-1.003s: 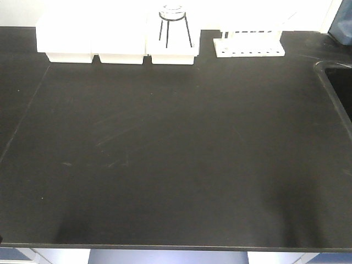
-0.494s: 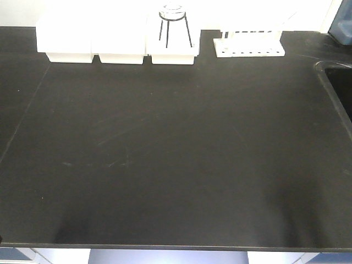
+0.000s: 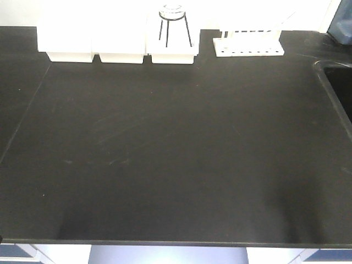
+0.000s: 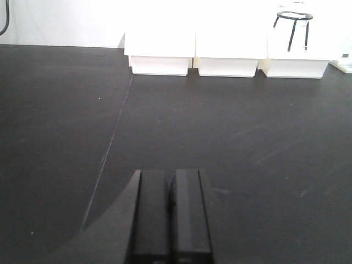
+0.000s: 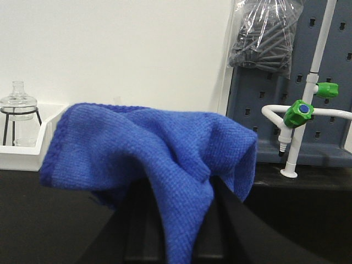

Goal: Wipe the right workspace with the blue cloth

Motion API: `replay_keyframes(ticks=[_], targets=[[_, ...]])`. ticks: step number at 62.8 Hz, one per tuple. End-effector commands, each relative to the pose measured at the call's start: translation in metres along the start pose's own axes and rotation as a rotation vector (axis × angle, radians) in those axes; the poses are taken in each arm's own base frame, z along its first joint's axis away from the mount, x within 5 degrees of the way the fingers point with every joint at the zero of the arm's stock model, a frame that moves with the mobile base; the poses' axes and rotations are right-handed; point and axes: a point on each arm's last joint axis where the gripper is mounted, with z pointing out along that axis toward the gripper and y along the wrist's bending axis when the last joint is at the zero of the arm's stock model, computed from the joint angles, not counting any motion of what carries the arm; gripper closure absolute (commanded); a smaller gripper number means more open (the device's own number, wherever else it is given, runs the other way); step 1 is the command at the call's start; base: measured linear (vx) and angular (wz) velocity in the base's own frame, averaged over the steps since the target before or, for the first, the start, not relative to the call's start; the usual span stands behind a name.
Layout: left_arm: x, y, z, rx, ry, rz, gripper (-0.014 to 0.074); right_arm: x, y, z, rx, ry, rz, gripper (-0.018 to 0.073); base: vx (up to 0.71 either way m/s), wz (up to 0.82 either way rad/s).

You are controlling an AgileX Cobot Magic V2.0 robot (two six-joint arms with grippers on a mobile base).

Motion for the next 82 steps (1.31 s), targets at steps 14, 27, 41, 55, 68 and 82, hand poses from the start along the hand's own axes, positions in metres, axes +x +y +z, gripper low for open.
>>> replay_keyframes(ticks=[14,27,41,55,68,82], targets=[[0.0021,-0.0012,0.0015,0.018,-0.063,-0.006,0.0602,-0.0176,-0.0040,-0.0008,0.037,-0.107,-0.008,0.0559,-0.13,0.01],[0.0021,-0.0012,0.0015,0.018,-0.063,-0.006,0.0602,-0.0176,-0.0040,-0.0008,0.037,-0.107,-0.008,0.0559,-0.25,-0.03],[0.0021,-0.0012,0.0015,0.018,-0.063,-0.006,0.0602,-0.0176,-0.0040,-0.0008,0.037,-0.107,-0.008,0.0559,-0.27,-0.11],[0.0021,-0.0012,0.0015,0.018,-0.063,-0.006,0.0602,-0.0176,-0.0040,-0.0008,0.037,-0.107,-0.008,0.0559,-0.30,-0.24],[0.0021,-0.0012,0.0015,0.018,-0.063,-0.006,0.0602,-0.0172,-0.0039,-0.0007,0.036,-0.103,-0.008,0.0559,-0.30,-0.34],[0.0021,-0.0012,0.0015,0.018,-0.063,-0.006,0.0602,-0.0172,-0.0039,-0.0007,0.036,-0.103,-0.008,0.0559,-0.28,-0.40]])
